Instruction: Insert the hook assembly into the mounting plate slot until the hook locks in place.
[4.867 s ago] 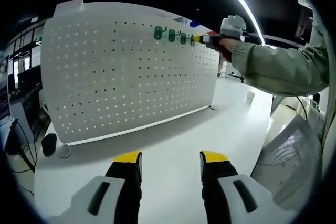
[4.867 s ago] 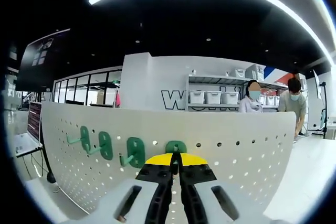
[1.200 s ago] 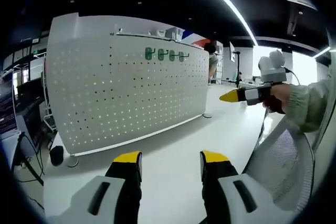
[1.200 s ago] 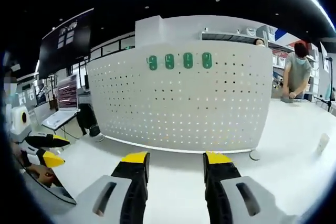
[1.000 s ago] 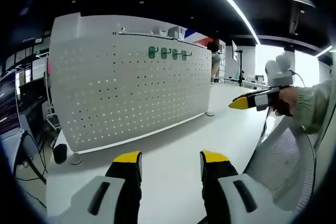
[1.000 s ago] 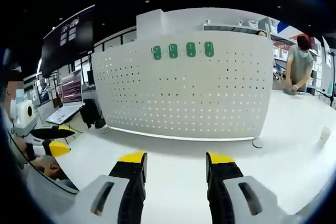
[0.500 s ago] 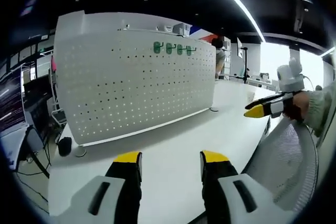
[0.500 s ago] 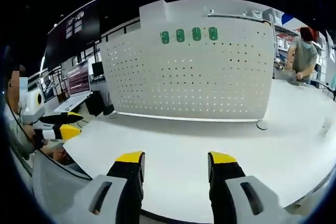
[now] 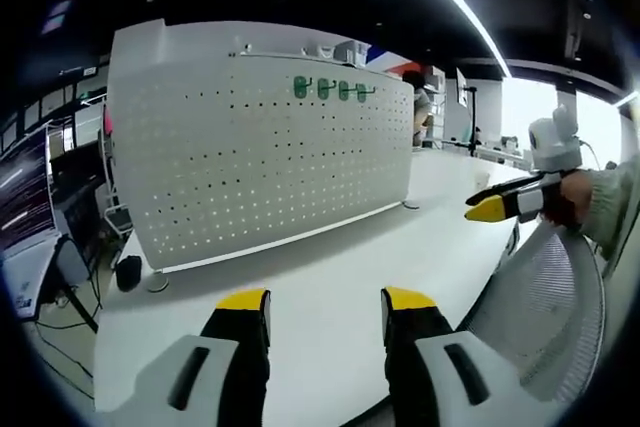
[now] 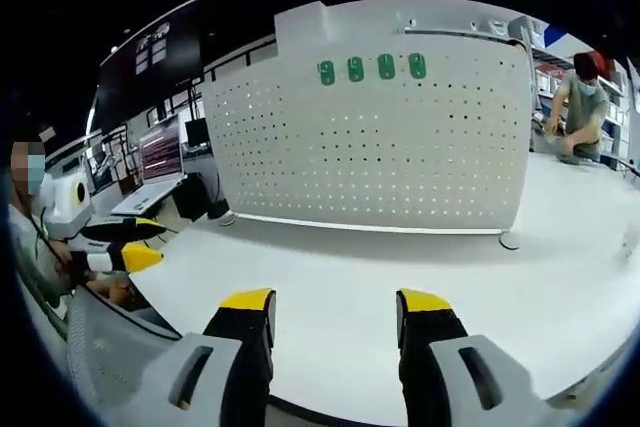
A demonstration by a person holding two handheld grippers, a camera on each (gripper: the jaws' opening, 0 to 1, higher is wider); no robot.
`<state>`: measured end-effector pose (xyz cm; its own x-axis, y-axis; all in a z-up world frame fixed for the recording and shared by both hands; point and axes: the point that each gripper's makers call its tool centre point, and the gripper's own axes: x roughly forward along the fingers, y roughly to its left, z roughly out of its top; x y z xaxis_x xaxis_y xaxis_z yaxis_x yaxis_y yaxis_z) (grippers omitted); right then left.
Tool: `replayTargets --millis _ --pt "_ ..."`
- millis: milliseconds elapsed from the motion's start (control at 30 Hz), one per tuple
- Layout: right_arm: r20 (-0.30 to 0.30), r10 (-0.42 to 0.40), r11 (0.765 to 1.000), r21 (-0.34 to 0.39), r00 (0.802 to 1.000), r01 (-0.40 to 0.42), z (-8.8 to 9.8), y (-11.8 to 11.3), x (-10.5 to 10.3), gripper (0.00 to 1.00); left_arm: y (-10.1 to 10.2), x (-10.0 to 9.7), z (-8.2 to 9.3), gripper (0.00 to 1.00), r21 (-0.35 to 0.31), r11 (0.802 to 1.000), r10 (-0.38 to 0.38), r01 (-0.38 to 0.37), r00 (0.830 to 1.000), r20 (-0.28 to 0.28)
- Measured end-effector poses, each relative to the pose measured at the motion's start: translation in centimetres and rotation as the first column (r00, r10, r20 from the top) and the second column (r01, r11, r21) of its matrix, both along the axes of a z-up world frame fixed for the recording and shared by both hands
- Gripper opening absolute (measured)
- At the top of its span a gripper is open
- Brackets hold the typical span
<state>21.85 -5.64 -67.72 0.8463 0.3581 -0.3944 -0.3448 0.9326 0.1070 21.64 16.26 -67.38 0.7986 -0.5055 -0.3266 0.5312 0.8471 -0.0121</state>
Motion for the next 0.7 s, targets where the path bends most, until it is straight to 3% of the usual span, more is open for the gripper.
replayTargets --millis 700 --pt "-0.01 0.041 0.999 0.036 0.999 -0.041 -0.2 0.7 -0.6 0.49 -1.1 -0.1 0.6 0.46 0.023 1.0 -0.002 0.002 1.0 0.011"
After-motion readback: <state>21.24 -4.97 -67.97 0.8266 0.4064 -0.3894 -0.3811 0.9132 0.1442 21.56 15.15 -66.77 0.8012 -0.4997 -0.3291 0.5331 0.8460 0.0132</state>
